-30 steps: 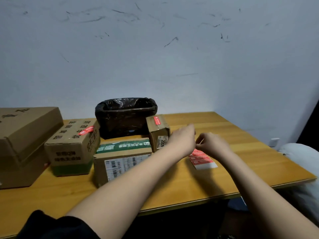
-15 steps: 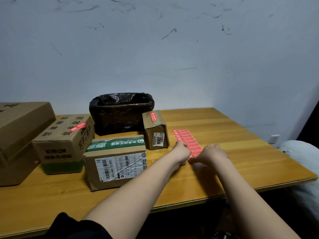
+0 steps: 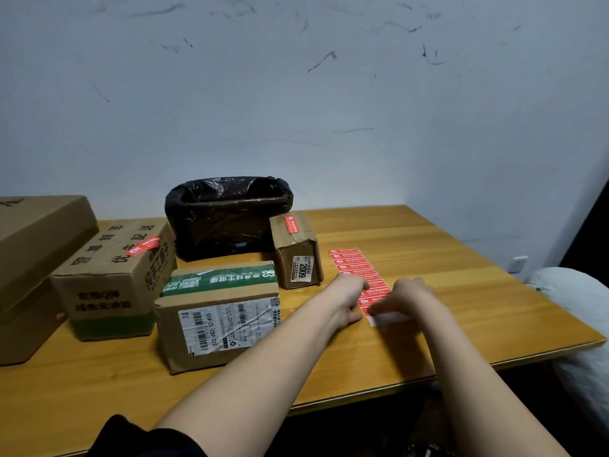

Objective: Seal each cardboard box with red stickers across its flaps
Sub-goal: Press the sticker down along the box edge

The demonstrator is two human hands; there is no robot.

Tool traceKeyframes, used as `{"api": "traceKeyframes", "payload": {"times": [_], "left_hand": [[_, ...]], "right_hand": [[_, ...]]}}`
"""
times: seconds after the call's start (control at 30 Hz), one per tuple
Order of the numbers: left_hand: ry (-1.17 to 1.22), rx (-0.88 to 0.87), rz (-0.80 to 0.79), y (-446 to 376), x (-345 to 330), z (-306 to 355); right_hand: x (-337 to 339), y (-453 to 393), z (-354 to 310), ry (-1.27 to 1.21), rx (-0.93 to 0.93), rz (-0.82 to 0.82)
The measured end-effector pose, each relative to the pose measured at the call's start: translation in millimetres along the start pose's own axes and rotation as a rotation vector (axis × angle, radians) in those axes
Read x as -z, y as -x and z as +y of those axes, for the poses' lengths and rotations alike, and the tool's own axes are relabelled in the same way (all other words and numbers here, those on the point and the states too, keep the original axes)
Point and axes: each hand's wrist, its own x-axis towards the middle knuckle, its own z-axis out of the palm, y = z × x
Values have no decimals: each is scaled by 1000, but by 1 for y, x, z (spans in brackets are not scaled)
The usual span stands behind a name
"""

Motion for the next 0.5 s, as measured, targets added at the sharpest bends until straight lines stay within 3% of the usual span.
{"api": "traceKeyframes", "payload": {"times": [0.2, 0.4, 0.5], "left_hand": [[124, -51, -33, 18, -3, 6], [267, 81, -91, 23, -4, 7], [229, 123, -71, 17, -1, 5]], "right_hand": [[-5, 3, -7, 2, -37, 16], [4, 3, -6, -35, -52, -5], [6, 2, -5, -52, -37, -38]]}}
